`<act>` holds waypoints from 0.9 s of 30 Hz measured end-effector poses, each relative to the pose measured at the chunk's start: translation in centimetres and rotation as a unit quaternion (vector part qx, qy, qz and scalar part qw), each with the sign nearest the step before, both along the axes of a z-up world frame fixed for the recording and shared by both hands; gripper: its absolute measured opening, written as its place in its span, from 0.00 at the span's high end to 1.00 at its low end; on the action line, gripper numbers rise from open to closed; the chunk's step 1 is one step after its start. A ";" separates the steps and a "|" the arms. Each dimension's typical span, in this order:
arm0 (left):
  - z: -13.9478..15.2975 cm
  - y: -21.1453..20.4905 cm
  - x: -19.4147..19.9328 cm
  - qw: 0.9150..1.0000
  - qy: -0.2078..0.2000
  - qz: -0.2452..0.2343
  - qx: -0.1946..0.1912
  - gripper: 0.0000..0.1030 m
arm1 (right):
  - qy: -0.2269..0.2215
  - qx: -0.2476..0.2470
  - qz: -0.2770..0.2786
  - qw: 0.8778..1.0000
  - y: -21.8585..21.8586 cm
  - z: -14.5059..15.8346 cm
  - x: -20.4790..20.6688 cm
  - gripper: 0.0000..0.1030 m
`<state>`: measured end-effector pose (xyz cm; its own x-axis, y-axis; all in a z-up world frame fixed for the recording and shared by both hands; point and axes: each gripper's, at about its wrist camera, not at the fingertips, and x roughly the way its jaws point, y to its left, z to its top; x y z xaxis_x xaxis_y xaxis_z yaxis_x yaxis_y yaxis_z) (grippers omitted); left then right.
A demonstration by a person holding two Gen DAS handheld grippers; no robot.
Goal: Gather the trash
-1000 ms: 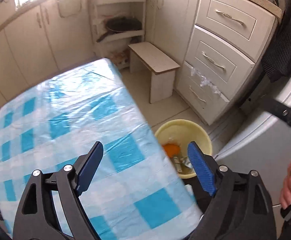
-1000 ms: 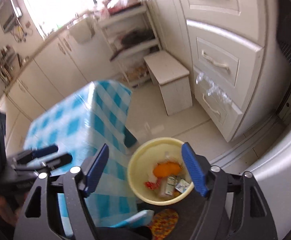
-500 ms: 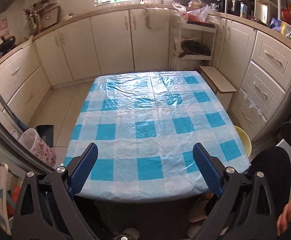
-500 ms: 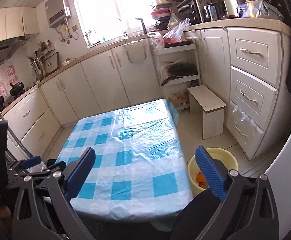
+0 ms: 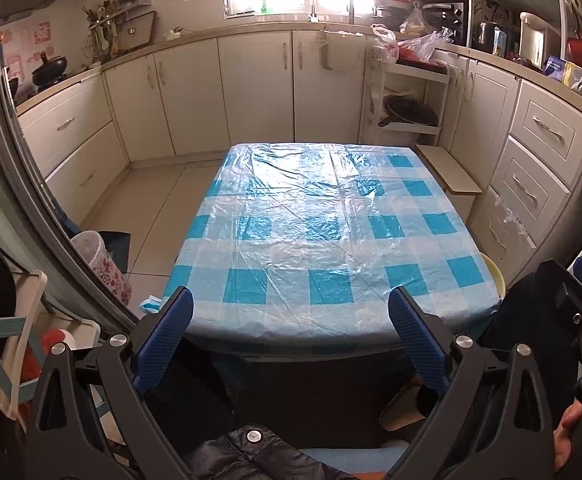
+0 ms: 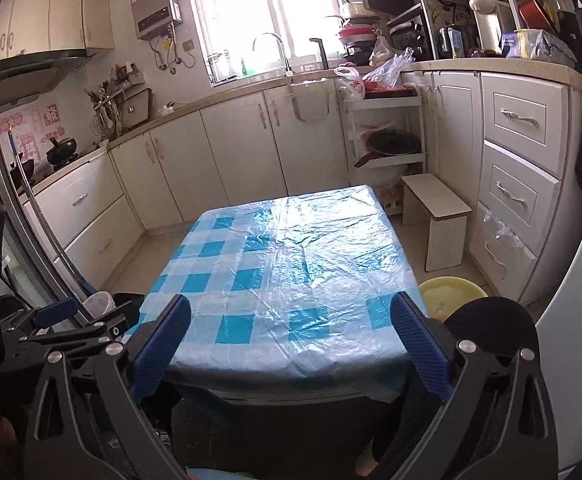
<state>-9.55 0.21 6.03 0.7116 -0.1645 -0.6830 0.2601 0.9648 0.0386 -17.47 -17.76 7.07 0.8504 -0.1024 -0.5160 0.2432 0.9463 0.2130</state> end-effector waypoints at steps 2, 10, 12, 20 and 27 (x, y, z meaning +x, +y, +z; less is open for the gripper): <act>0.1 0.3 -0.3 1.000 -0.003 0.002 -0.002 0.08 | 0.001 -0.002 0.001 1.000 0.2 0.0 -0.1 0.07; 0.7 0.9 -0.9 1.000 -0.021 0.017 -0.002 0.07 | -0.004 -0.003 -0.005 1.000 0.4 -0.1 -0.7 0.07; 0.7 0.9 -1.0 1.000 -0.021 0.017 -0.001 0.07 | -0.004 -0.002 -0.005 1.000 0.4 -0.1 -0.7 0.07; 0.8 1.0 -1.2 0.999 -0.026 0.018 0.001 0.07 | -0.005 -0.001 -0.006 1.000 0.5 -0.1 -0.9 0.07; 0.8 1.2 -1.2 0.999 -0.024 0.021 0.000 0.07 | -0.002 0.000 -0.006 1.000 0.6 -0.1 -0.9 0.07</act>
<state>-10.75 1.45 6.80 0.7493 -0.1326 -0.6488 0.2163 0.9750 0.0506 -18.36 -17.17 6.92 0.8511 -0.1130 -0.5127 0.2542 0.9431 0.2143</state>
